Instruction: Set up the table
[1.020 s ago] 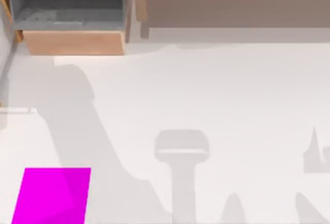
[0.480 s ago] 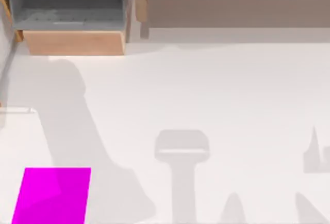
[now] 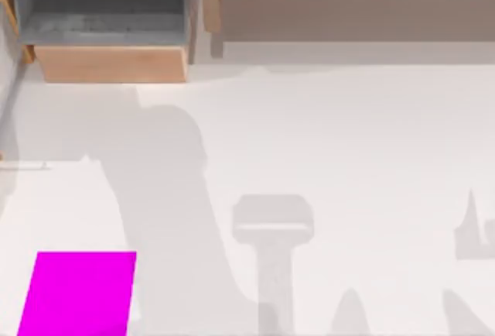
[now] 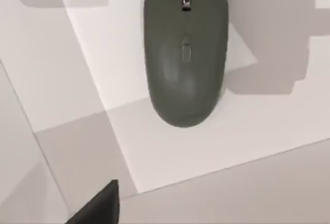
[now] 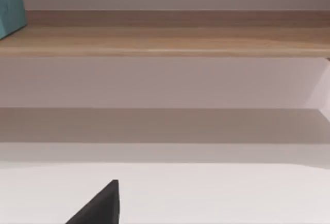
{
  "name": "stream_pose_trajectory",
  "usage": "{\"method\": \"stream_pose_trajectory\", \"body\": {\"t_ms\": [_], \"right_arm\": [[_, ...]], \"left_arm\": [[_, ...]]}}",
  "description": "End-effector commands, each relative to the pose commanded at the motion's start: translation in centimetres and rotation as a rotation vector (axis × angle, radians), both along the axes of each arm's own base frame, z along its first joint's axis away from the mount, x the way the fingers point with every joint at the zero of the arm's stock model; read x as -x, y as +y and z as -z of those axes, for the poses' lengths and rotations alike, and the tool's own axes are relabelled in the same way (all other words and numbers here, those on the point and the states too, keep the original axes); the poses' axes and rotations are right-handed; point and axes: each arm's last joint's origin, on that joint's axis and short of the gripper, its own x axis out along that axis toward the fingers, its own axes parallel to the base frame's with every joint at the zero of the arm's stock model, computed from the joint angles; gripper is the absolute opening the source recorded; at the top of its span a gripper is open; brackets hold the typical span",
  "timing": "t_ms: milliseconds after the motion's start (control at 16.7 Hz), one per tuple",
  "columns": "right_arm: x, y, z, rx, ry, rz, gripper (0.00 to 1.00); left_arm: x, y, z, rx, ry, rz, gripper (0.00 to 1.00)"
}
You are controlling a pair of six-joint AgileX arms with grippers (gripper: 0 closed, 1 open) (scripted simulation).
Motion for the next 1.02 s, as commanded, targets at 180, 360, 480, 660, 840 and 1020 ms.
{"method": "stream_pose_trajectory", "body": {"t_ms": [180,360,480,660,840,1020], "right_arm": [[0.0,0.0,0.0,0.000,0.000,0.000,1.00],[0.0,0.0,0.0,0.000,0.000,0.000,1.00],[0.0,0.0,0.0,0.000,0.000,0.000,1.00],[0.0,0.0,0.0,0.000,0.000,0.000,1.00],[0.0,0.0,0.0,0.000,0.000,0.000,1.00],[0.0,0.0,0.0,0.000,0.000,0.000,1.00]], "left_arm": [[0.8,-0.8,-1.8,0.002,-0.006,-0.008,1.00],[0.1,-0.9,-0.4,0.002,-0.002,-0.010,1.00],[-0.6,-0.1,1.8,-0.001,0.004,-0.014,1.00],[-1.7,1.3,6.3,-0.003,0.020,-0.014,1.00],[-2.9,1.5,10.0,-0.003,0.016,-0.006,1.00],[-3.3,1.4,11.0,-0.003,0.012,-0.004,1.00]]}}
